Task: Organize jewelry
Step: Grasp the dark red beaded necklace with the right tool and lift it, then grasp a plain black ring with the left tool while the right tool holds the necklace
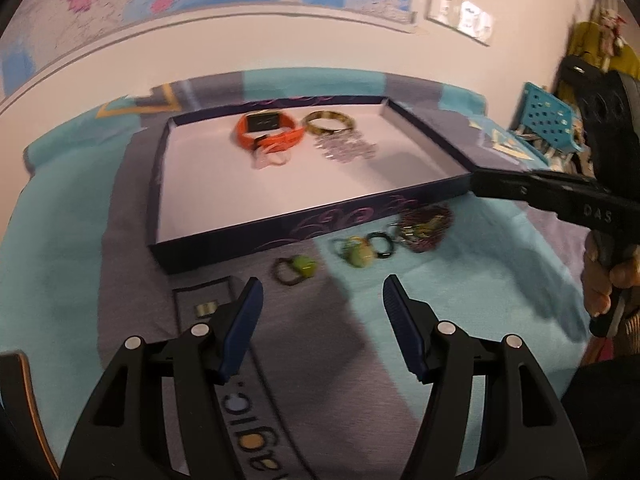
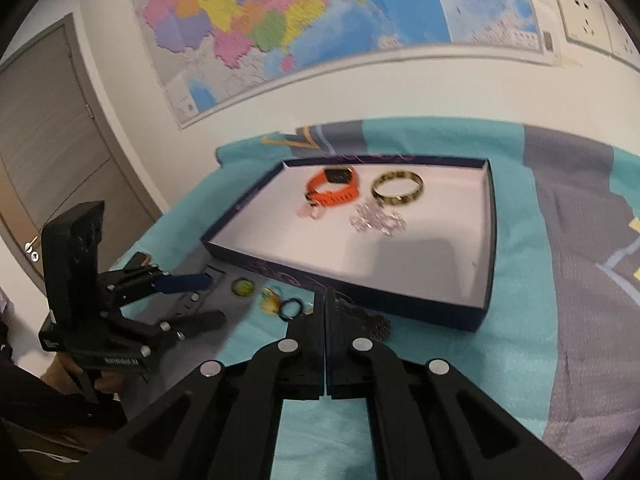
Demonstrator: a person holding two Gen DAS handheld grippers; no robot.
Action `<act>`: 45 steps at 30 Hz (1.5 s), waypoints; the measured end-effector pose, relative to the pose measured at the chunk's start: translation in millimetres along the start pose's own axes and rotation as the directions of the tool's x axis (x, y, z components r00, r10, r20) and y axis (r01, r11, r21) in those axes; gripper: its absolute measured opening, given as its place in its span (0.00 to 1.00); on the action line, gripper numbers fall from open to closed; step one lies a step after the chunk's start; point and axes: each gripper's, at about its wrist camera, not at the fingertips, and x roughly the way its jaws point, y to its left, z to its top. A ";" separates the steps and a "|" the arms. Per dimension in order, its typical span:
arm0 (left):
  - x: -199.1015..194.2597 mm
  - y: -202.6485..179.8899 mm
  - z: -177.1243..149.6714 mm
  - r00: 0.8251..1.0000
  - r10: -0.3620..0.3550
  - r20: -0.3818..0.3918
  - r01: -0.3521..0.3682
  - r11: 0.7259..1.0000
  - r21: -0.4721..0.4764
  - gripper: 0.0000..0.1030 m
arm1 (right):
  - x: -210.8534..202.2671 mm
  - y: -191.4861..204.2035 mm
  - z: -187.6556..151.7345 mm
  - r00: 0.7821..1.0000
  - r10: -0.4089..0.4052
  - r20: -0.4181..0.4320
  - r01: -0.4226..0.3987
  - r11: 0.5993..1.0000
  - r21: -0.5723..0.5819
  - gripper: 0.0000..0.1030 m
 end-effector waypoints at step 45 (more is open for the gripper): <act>53.7 -43.7 24.6 0.994 0.000 -0.107 0.014 0.991 0.130 0.21 | -18.1 -5.4 -3.2 0.996 0.084 0.029 -0.085 0.996 0.039 0.05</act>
